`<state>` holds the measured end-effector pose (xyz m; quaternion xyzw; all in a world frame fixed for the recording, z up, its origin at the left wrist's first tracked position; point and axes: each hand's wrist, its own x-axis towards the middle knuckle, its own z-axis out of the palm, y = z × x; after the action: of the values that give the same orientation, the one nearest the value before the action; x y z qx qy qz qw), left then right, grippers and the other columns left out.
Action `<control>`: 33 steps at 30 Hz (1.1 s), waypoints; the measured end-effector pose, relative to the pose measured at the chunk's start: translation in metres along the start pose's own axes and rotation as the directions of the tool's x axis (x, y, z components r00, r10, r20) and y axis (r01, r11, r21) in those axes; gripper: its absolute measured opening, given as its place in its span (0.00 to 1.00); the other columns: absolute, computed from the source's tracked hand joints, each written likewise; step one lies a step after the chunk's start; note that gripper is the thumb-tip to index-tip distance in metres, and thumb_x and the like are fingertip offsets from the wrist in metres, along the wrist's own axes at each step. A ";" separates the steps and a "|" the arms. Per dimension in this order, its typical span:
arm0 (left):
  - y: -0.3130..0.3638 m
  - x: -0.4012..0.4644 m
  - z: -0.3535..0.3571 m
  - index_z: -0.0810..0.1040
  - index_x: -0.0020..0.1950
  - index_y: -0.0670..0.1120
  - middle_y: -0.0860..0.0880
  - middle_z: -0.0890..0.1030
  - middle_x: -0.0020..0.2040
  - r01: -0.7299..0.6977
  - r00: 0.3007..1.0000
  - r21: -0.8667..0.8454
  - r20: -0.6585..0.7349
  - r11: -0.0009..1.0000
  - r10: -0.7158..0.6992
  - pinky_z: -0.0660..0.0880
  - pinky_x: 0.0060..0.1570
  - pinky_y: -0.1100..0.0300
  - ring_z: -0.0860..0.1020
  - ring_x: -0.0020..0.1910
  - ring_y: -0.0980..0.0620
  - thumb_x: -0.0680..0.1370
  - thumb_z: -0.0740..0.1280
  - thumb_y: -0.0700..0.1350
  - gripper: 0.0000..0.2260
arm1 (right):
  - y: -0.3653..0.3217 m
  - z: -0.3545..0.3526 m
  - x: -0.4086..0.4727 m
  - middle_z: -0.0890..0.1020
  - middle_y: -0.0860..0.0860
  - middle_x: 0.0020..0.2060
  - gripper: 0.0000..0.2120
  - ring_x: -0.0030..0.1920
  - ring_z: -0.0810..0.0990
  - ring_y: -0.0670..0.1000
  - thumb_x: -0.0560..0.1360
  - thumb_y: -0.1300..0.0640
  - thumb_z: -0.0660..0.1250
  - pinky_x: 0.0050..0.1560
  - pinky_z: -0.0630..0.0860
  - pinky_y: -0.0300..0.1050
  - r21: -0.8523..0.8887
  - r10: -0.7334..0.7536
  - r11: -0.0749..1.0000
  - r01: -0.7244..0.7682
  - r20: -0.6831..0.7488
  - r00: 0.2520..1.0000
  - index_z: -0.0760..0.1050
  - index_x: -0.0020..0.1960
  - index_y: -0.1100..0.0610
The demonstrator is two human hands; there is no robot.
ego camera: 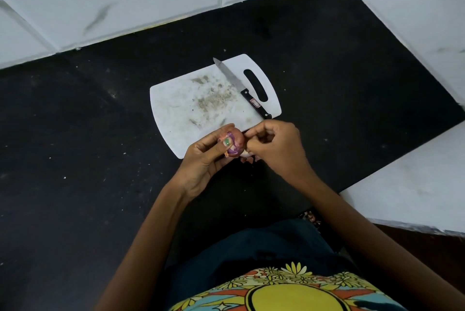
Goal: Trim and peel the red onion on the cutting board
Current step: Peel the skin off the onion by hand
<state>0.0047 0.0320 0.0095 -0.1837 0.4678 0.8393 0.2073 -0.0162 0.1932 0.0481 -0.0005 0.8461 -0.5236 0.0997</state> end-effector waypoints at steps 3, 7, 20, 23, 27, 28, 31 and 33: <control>0.000 0.000 0.001 0.77 0.61 0.42 0.44 0.82 0.55 -0.016 1.000 0.001 -0.012 1.000 0.016 0.80 0.43 0.63 0.83 0.47 0.52 0.68 0.69 0.39 0.21 | 0.001 -0.003 0.001 0.85 0.51 0.33 0.06 0.31 0.82 0.43 0.68 0.66 0.71 0.34 0.78 0.33 -0.005 0.010 1.000 -0.010 0.022 1.000 0.83 0.44 0.60; 0.002 0.002 0.000 0.78 0.60 0.43 0.47 0.84 0.52 -0.032 0.999 0.015 -0.016 0.999 0.032 0.80 0.44 0.63 0.83 0.46 0.54 0.68 0.69 0.38 0.20 | -0.001 -0.001 -0.002 0.85 0.50 0.37 0.12 0.37 0.85 0.47 0.66 0.55 0.77 0.41 0.82 0.39 -0.004 0.018 1.000 -0.017 0.074 0.997 0.83 0.47 0.58; -0.001 0.001 -0.001 0.78 0.59 0.44 0.48 0.85 0.49 -0.014 1.000 0.011 -0.013 1.000 0.014 0.79 0.43 0.65 0.83 0.47 0.54 0.69 0.68 0.38 0.18 | -0.004 0.002 -0.002 0.84 0.49 0.31 0.08 0.33 0.84 0.47 0.64 0.58 0.76 0.39 0.82 0.43 -0.054 -0.004 0.999 0.006 0.037 0.999 0.82 0.41 0.60; -0.003 0.001 -0.003 0.77 0.62 0.42 0.46 0.84 0.51 -0.008 1.000 0.002 -0.017 1.000 0.008 0.79 0.44 0.64 0.83 0.48 0.53 0.69 0.68 0.37 0.20 | -0.001 0.003 -0.003 0.84 0.48 0.31 0.07 0.32 0.83 0.45 0.65 0.59 0.75 0.38 0.82 0.39 -0.055 -0.020 0.998 0.022 0.040 0.999 0.83 0.41 0.60; -0.004 0.001 -0.003 0.78 0.62 0.43 0.44 0.82 0.55 0.004 1.000 -0.011 -0.006 1.000 -0.004 0.80 0.49 0.61 0.82 0.50 0.50 0.69 0.69 0.39 0.20 | 0.006 0.003 -0.001 0.83 0.49 0.30 0.04 0.30 0.82 0.45 0.67 0.65 0.71 0.35 0.79 0.37 -0.047 -0.031 0.998 0.030 -0.018 0.999 0.83 0.41 0.60; -0.004 0.000 -0.003 0.78 0.61 0.43 0.44 0.82 0.56 0.001 1.000 -0.012 -0.004 1.000 -0.001 0.80 0.49 0.61 0.82 0.50 0.50 0.69 0.69 0.39 0.20 | 0.008 0.003 -0.001 0.84 0.49 0.31 0.04 0.30 0.82 0.45 0.68 0.65 0.70 0.35 0.80 0.38 -0.041 -0.030 0.999 0.029 -0.026 0.999 0.83 0.42 0.60; -0.003 0.001 0.000 0.78 0.60 0.43 0.44 0.83 0.54 -0.021 0.999 -0.028 -0.027 0.999 0.021 0.80 0.51 0.59 0.82 0.48 0.52 0.68 0.69 0.39 0.20 | 0.009 0.004 -0.002 0.85 0.50 0.34 0.04 0.33 0.84 0.46 0.70 0.62 0.71 0.39 0.82 0.42 -0.017 -0.044 0.999 0.044 -0.017 0.999 0.83 0.45 0.60; -0.003 0.001 0.001 0.78 0.60 0.42 0.45 0.83 0.52 -0.034 0.998 -0.048 -0.053 0.998 0.031 0.80 0.48 0.60 0.83 0.46 0.52 0.67 0.70 0.38 0.21 | 0.007 0.005 -0.005 0.85 0.51 0.37 0.07 0.36 0.85 0.47 0.71 0.59 0.72 0.41 0.83 0.46 0.049 -0.032 0.998 0.032 0.005 0.999 0.81 0.47 0.60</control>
<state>0.0048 0.0344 0.0077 -0.2028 0.4550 0.8488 0.1768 -0.0093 0.1925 0.0404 -0.0132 0.8326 -0.5457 0.0939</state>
